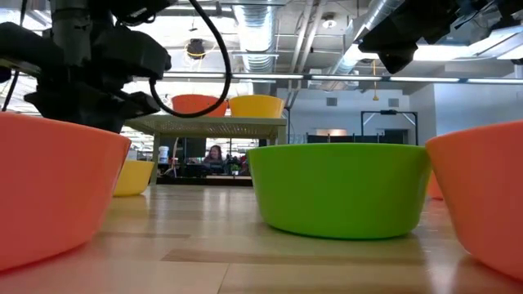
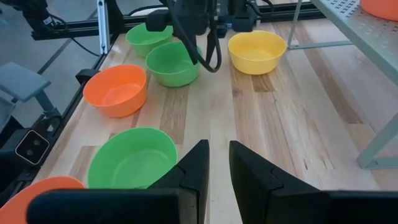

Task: Pick & Place Mini bowls
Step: Put the green bowl on the shelf

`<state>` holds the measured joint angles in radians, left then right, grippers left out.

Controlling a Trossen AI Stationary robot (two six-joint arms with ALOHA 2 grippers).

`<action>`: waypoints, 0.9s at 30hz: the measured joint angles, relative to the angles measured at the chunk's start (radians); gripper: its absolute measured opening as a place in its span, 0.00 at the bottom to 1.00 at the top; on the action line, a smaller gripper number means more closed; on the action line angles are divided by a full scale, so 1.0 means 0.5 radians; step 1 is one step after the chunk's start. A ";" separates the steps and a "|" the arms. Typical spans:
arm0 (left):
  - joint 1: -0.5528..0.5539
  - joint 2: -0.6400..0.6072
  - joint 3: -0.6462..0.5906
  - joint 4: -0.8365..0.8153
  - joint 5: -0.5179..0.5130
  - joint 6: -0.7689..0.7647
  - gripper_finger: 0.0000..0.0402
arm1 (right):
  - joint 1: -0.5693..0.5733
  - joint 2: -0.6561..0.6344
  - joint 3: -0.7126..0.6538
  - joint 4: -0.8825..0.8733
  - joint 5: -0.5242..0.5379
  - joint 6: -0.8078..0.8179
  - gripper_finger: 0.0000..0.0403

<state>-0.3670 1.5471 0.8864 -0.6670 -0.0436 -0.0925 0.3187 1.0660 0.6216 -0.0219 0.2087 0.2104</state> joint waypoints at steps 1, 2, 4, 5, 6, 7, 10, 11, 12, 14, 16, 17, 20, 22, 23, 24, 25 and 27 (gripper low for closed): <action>0.012 0.000 0.000 -0.001 0.026 0.016 0.21 | 0.000 0.000 0.000 0.000 -0.001 0.000 0.14; 0.021 0.000 0.000 0.001 0.054 0.020 0.19 | 0.000 0.000 0.000 0.000 -0.001 0.000 0.14; 0.044 -0.001 0.000 0.002 0.111 0.043 0.12 | 0.000 0.000 0.000 0.000 -0.002 0.000 0.14; 0.053 -0.008 0.000 0.000 0.136 0.065 0.08 | 0.000 0.000 0.000 0.000 -0.002 0.000 0.14; 0.061 -0.017 0.000 0.001 0.148 0.077 0.05 | 0.000 0.000 0.000 0.000 -0.002 0.000 0.14; 0.066 -0.031 0.000 0.004 0.155 0.076 0.03 | 0.000 0.000 0.000 0.000 -0.002 0.000 0.14; 0.073 -0.093 0.002 -0.001 0.150 0.079 0.02 | -0.001 0.000 0.000 0.000 -0.002 0.000 0.14; 0.073 -0.130 0.002 -0.007 0.141 0.079 0.03 | -0.001 0.000 0.000 0.000 -0.002 0.000 0.14; 0.073 -0.177 0.004 -0.020 0.140 0.075 0.02 | -0.001 0.000 0.000 0.000 -0.002 -0.001 0.14; 0.072 -0.291 0.031 -0.095 0.128 0.048 0.02 | -0.001 0.000 0.000 0.000 -0.002 -0.001 0.14; 0.071 -0.435 0.072 -0.207 0.047 -0.024 0.02 | -0.001 0.000 0.000 0.000 -0.001 -0.001 0.14; 0.072 -0.511 0.093 -0.270 -0.007 -0.055 0.02 | -0.001 0.000 0.000 0.000 -0.002 -0.001 0.14; 0.072 -0.757 0.156 -0.455 -0.238 -0.102 0.03 | -0.001 0.000 0.000 -0.001 -0.001 -0.002 0.14; 0.073 -0.923 0.187 -0.543 -0.392 -0.108 0.02 | -0.001 0.000 0.000 0.000 -0.001 -0.005 0.14; 0.085 -1.000 0.199 -0.593 -0.464 -0.107 0.02 | -0.001 0.000 0.000 0.000 -0.001 -0.005 0.14; 0.106 -1.070 0.208 -0.637 -0.508 -0.108 0.02 | -0.001 0.000 0.000 0.000 -0.001 -0.005 0.14; 0.135 -1.137 0.218 -0.686 -0.535 -0.108 0.02 | -0.001 0.000 0.000 0.000 -0.001 -0.007 0.14; 0.223 -1.250 0.226 -0.761 -0.555 -0.074 0.02 | -0.001 0.000 0.000 0.000 -0.001 -0.016 0.14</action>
<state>-0.2555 0.9222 0.9993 -1.0474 -0.3209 -0.1295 0.3183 1.0660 0.6216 -0.0219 0.2081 0.2025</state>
